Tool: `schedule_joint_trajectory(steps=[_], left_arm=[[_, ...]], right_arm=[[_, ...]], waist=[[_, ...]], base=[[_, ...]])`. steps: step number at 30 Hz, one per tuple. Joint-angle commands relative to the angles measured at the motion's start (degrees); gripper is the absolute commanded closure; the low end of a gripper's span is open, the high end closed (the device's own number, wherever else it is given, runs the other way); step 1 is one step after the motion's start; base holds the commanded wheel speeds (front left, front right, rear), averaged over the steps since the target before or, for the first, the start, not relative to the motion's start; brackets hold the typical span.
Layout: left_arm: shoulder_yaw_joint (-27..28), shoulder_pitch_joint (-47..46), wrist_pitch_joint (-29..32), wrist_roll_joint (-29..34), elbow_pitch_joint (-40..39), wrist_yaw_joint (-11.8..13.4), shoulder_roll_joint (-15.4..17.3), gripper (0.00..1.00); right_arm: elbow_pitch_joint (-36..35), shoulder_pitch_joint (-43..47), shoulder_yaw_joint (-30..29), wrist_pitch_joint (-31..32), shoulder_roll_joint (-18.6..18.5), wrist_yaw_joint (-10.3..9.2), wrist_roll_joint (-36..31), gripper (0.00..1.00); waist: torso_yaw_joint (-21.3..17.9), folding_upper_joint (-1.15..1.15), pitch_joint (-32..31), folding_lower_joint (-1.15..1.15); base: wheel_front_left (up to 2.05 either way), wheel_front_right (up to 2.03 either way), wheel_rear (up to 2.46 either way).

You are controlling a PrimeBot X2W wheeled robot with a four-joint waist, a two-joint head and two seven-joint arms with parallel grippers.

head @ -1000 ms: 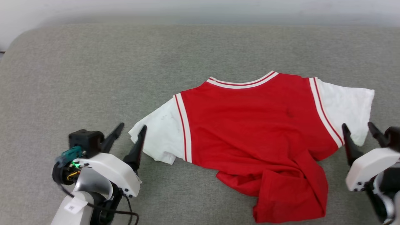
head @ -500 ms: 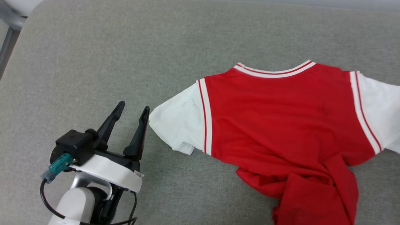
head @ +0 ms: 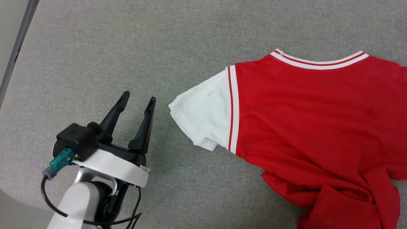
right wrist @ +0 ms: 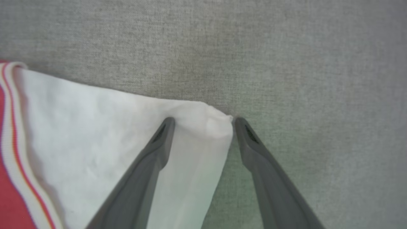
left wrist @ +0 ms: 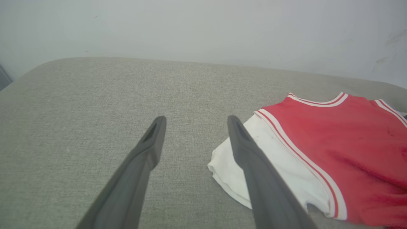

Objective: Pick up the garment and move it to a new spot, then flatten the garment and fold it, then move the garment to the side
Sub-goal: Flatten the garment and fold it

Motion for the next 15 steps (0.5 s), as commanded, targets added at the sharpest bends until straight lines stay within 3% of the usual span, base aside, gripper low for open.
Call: schedule_joint_trajectory(steps=[1, 3, 4, 5, 10, 15], left_arm=[[0.05, -0.72, -0.33, -0.2, -0.31, 0.01, 0.09, 0.0], [0.21, -0.71, -0.23, -0.32, -0.33, 0.15, 0.33, 0.0], [0.24, -0.77, -0.13, -0.37, -0.25, 0.22, 0.4, 0.0], [0.24, -0.81, 0.08, -0.42, -0.07, 0.28, 0.5, 0.0], [0.09, -0.47, 1.49, -0.99, 1.11, 0.31, 1.13, 0.0], [-0.61, -0.34, 7.3, -2.72, 2.59, 0.09, 2.95, 0.0]], right_arm=[[1.5, 0.77, 0.48, -0.03, 1.49, -0.03, -0.26, 0.0], [2.19, 1.68, 1.01, -0.42, 2.3, -0.02, 0.18, 0.0], [2.66, 2.03, 1.18, -0.65, 2.89, -0.02, 0.45, 0.22], [3.07, 2.46, 1.65, -1.0, 3.35, 0.05, 0.73, 1.0], [3.13, 3.56, 3.03, -4.92, 3.1, 0.03, 1.68, 1.0], [0.88, 4.2, 5.21, -7.49, 2.38, -0.03, 2.89, 1.0]], waist=[[0.15, 0.0, 0.26, 0.0], [0.11, 0.0, 0.4, 0.0], [0.04, 0.0, 0.43, 0.0], [-0.04, 0.0, 0.39, 0.0], [-1.24, 0.0, -1.04, 0.0], [-3.61, 0.0, -3.15, 0.0]], base=[[0.0, 0.0, 0.0], [0.0, 0.0, 0.0], [0.0, 0.0, 0.0], [0.0, 0.0, 0.0], [0.0, 0.0, 0.0], [0.0, 0.0, 0.0]])
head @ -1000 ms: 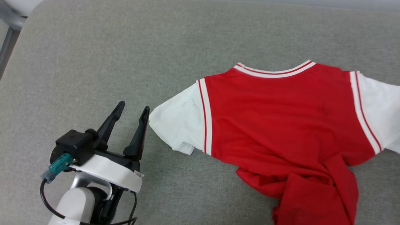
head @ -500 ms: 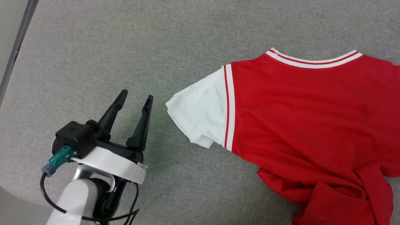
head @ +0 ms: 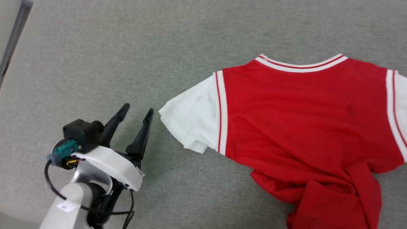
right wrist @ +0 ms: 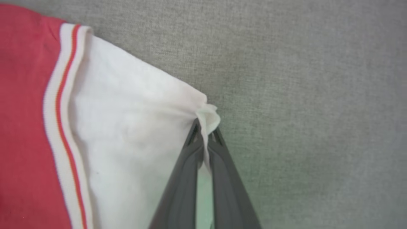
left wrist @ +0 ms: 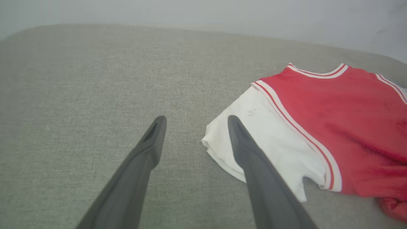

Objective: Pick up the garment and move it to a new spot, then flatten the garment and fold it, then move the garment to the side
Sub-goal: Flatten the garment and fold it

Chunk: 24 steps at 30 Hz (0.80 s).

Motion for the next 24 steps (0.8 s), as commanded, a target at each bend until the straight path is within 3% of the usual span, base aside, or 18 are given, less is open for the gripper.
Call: schedule_joint_trajectory(steps=[1, 10, 16, 23, 24], left_arm=[[-0.44, -0.29, 2.98, -1.01, 0.5, -0.15, 1.04, 0.0], [-2.34, -4.69, 21.88, -6.1, 2.89, 0.12, 4.66, 0.0], [-3.17, -8.62, 26.92, -5.27, 5.53, 0.85, 6.58, 0.0], [-5.11, -8.68, 33.15, -7.89, 10.38, 0.83, 5.88, 0.0], [-5.81, -7.91, 34.69, -8.4, 11.0, 0.69, 5.98, 0.4]], right_arm=[[-0.8, 1.78, 0.95, -0.11, -0.03, -0.02, 0.71, 1.0], [-7.24, 1.38, 3.79, 0.85, 0.31, -0.03, 2.82, 1.0], [-9.3, 0.02, 6.12, 1.85, 1.82, -0.03, 3.16, 1.0], [-9.99, -1.57, 7.98, 1.4, 2.13, -0.03, 3.51, 1.0], [-9.97, -1.74, 8.09, 1.16, 2.16, -0.03, 3.56, 1.0]], waist=[[-1.8, 0.0, -1.3, 0.0], [-6.11, 0.0, -0.6, 0.0], [-8.06, 0.0, 1.15, 0.0], [-9.15, 0.0, 2.49, 0.0], [-9.23, 0.0, 2.58, 0.0]], base=[[0.0, 0.0, 0.0], [0.0, 0.0, 0.0], [0.0, 0.0, 0.0], [0.0, 0.0, 0.0], [0.0, 0.0, 0.0]])
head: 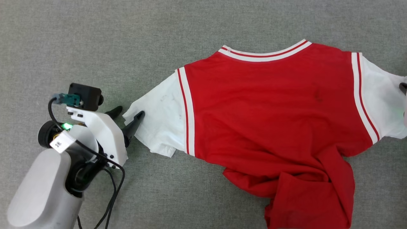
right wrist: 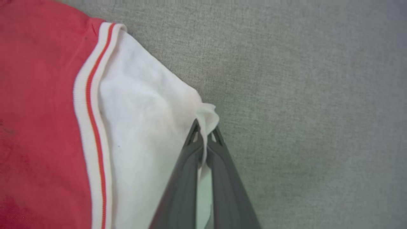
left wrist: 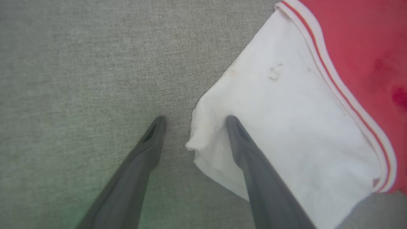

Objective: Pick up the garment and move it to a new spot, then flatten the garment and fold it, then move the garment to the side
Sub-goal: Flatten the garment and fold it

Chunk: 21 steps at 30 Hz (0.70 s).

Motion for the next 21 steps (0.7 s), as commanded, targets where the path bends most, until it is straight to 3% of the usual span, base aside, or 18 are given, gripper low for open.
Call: schedule_joint_trajectory(steps=[1, 4, 12, 21], left_arm=[[-3.04, 3.28, 4.6, -1.12, 3.28, -0.59, -0.64, 1.0], [-4.15, 4.37, 6.11, -1.77, 2.95, -0.96, -0.52, 1.0], [-2.19, 3.85, 2.25, -1.36, 1.37, -0.02, -0.32, 1.0], [3.11, 4.86, -5.21, 1.38, -6.7, 3.21, 2.97, 1.0]], right_arm=[[-0.17, -0.98, 0.22, -0.48, 0.07, -0.04, 0.31, 1.0], [0.16, -1.32, 0.42, -1.05, -0.2, -0.04, 0.29, 1.0], [1.61, -1.53, 0.37, -3.54, -1.01, -0.04, 0.36, 1.0], [1.48, -2.64, 1.65, -9.58, -2.31, -0.05, 0.96, 1.0]], waist=[[-0.25, 0.0, 0.26, 0.0], [-0.35, 0.0, 0.2, 0.0], [-0.13, 0.0, -2.71, 0.0], [-1.48, 0.0, -9.5, 0.0]], base=[[0.0, 0.0, 0.0], [0.0, 0.0, 0.0], [0.0, 0.0, 0.0], [0.0, 0.0, 0.0]])
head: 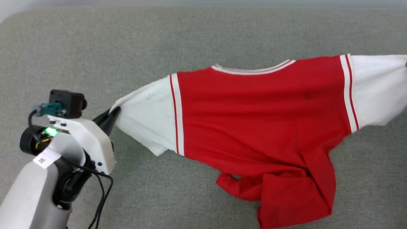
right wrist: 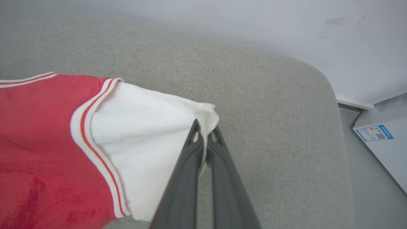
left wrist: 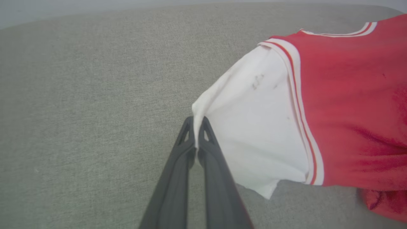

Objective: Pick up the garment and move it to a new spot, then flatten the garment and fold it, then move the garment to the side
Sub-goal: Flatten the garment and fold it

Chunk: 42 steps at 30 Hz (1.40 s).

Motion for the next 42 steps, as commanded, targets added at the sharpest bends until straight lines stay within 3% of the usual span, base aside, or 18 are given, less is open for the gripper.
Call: schedule_joint_trajectory(steps=[1, 10, 19, 27, 33, 42], left_arm=[[0.86, 1.35, -1.16, 0.49, -1.12, 0.64, 0.72, 1.0], [6.89, 2.73, -7.1, 2.35, -10.73, 3.31, 3.92, 1.0], [12.93, 4.16, -8.83, 4.24, -19.87, 4.87, 8.93, 1.0], [18.12, 1.4, -10.59, 4.02, -24.38, 5.85, 11.33, 1.0], [20.79, -2.35, -11.62, 1.46, -23.86, 4.72, 12.44, 1.0], [20.1, -14.33, -10.33, -2.85, -17.27, 0.96, 15.06, 1.0]], right_arm=[[-0.29, -0.85, 0.18, -0.91, -0.6, -0.04, 0.34, 1.0], [-3.62, -3.18, 0.9, -5.65, -2.39, -0.05, 1.9, 1.0], [-9.7, -5.1, 1.06, -8.66, -4.9, -0.06, 3.44, 1.0], [-13.51, -7.56, -0.62, -11.49, -3.96, -0.07, 2.77, 1.0], [-13.87, -11.23, -1.89, -12.86, -3.19, -0.07, 1.57, 1.0], [-9.87, -21.2, -2.55, -14.66, -2.07, -0.08, 1.17, 1.0]], waist=[[-0.81, 0.0, -2.46, 0.0], [-2.27, 0.0, -8.81, 0.0], [-3.8, 0.0, -12.19, 0.0], [-4.82, 0.0, -12.53, 0.0], [-5.35, 0.0, -10.54, 0.0], [-5.43, 0.0, -2.97, 0.0]], base=[[0.0, 0.0, 0.0], [0.0, 0.0, 0.0], [0.0, 0.0, 0.0], [0.0, 0.0, 0.0], [0.0, 0.0, 0.0], [0.0, 0.0, 0.0]])
